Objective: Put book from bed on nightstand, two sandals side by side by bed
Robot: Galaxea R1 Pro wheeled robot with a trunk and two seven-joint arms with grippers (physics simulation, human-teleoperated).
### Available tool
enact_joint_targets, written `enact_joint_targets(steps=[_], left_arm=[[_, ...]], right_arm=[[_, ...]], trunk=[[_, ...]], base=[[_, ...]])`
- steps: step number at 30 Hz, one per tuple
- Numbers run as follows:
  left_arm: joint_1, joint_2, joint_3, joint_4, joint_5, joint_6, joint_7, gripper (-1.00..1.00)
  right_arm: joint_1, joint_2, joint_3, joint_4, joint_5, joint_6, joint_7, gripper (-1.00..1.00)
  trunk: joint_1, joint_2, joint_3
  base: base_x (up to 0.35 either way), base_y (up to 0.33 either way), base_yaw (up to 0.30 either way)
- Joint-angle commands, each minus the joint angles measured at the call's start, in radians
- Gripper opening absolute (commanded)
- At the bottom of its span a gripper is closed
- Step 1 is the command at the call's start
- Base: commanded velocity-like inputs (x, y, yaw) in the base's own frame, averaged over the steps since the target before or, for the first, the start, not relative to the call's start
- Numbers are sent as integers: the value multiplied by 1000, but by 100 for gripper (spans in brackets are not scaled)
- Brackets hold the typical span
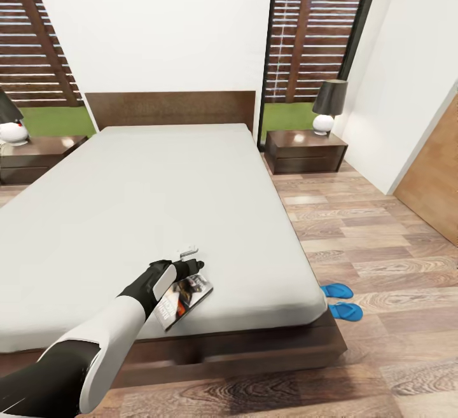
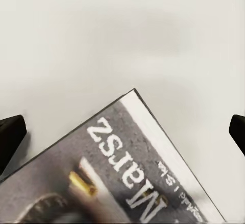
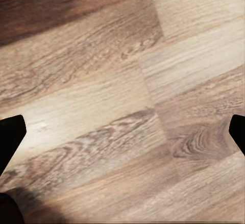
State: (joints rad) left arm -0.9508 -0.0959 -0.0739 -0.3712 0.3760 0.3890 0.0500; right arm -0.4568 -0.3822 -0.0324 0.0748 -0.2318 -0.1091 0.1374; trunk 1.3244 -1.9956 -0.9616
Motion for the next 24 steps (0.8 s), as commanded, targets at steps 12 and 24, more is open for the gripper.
enact_joint_targets(steps=[12,24], left_arm=[[0,1,-7,-2,9,4,5,100],[0,1,-7,-2,9,4,5,100]], right_arm=[[-2,0,-3,5,-7,-7,7,100],[-2,0,-3,5,-7,-7,7,100]], trunk=[[0,0,-1],[0,0,-1]], base=[[-42,0,0],[-1,0,0]])
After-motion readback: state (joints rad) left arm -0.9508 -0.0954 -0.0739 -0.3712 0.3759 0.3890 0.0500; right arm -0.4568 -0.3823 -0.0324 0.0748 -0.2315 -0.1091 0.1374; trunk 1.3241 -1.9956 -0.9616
